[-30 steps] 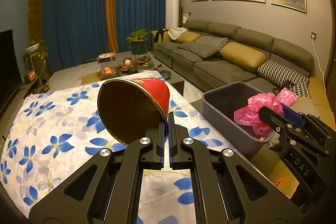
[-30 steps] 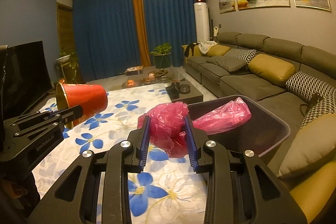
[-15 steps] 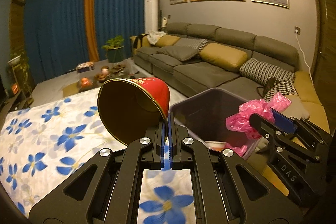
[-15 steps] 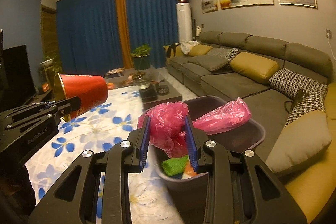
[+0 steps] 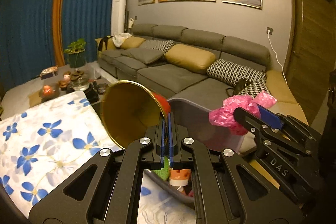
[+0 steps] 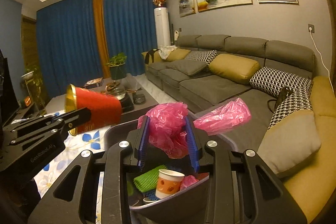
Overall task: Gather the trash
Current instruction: 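Open both grippers to drop the pink bag and red cup into the bin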
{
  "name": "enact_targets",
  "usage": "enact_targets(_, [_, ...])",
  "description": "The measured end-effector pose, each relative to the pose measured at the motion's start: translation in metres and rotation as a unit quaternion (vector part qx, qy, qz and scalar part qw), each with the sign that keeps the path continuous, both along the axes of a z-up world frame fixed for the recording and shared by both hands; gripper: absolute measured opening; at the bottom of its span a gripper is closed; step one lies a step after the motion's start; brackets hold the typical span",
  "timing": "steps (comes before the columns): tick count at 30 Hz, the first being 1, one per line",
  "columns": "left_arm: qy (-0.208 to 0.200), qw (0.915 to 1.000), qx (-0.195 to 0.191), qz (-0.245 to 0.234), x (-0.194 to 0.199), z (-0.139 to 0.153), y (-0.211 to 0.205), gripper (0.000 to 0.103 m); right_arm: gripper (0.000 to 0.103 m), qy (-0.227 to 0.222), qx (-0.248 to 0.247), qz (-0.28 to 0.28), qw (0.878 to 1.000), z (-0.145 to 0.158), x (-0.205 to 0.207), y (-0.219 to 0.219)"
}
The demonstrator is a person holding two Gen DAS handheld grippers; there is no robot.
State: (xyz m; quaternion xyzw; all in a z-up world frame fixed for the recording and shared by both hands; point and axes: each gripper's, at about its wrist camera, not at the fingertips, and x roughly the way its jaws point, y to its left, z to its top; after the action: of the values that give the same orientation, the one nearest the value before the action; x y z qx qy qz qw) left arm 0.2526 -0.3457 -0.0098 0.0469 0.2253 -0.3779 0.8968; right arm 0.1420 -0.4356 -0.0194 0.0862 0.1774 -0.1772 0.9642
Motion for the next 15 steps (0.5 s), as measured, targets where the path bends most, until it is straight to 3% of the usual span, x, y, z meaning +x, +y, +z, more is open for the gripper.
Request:
enact_targets(8, [0.025, 0.9996, -0.006, -0.013, 0.013, -0.015, -0.016, 0.003, 0.035, 0.008, 0.002, -0.004, 1.0, -0.006, 0.016, -0.01])
enact_targets(11, [0.028, 0.9995, -0.006, -0.016, 0.015, -0.019, -0.014, 0.005, 0.046, 0.006, 0.001, -0.004, 1.0, -0.006, 0.019, -0.011])
enact_targets(12, [0.033, 0.9994, 0.0, -0.012, 0.017, -0.022, -0.014, 0.008, 0.05, 0.006, 0.001, -0.005, 1.0, -0.007, 0.02, -0.011])
enact_targets(14, [0.037, 0.9993, 0.001, -0.003, 0.023, -0.022, -0.014, 0.037, 0.054, 0.006, 0.001, -0.006, 1.0, -0.007, 0.021, -0.014])
enact_targets(15, [0.042, 0.9991, -0.005, 0.001, 0.024, -0.023, -0.011, 0.042, 0.054, 0.007, 0.0, -0.008, 1.0, -0.008, 0.021, -0.015])
